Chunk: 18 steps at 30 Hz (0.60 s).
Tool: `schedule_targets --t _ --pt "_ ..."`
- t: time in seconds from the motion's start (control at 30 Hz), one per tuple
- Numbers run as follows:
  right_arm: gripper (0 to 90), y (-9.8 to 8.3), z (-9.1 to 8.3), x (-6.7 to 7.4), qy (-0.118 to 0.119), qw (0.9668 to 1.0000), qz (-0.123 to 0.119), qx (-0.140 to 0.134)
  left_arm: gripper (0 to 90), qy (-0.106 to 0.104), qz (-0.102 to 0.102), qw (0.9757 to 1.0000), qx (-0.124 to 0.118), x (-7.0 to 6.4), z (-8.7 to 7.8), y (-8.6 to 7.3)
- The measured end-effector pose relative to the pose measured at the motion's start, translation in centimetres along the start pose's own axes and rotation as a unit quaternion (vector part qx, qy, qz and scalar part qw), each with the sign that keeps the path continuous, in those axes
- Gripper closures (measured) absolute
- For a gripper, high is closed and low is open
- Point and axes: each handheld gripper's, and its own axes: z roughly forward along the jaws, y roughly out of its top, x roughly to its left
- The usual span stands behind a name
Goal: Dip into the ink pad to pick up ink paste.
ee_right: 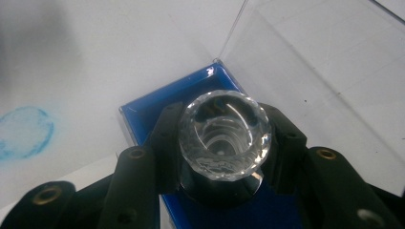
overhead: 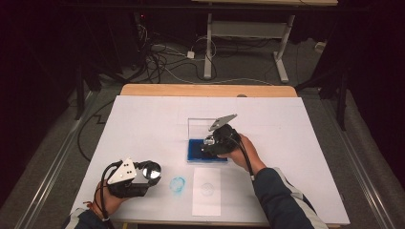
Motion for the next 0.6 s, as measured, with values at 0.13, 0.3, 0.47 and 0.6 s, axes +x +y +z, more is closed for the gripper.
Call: schedule_targets --t 0.13,0.3,0.47,0.6 --pt "56.8 -0.03 -0.18 -0.27 0.003 1.0 0.0 0.004 36.2 0.002 0.001 1.0 0.001 -0.02 0.0 0.0" --pt "56.9 0.13 -0.06 0.11 -0.005 0.9999 -0.01 0.007 36.2 0.002 0.0 1.0 0.001 0.03 0.01 -0.02" --pt "56.9 0.16 0.0 0.2 -0.009 0.9999 -0.01 0.01 36.2 0.001 0.0 1.0 0.001 0.0 0.02 0.0" --pt "56.9 0.21 0.0 0.35 -0.016 0.9997 -0.011 0.014 36.2 0.001 0.001 1.0 0.0 -0.02 0.0 0.02"
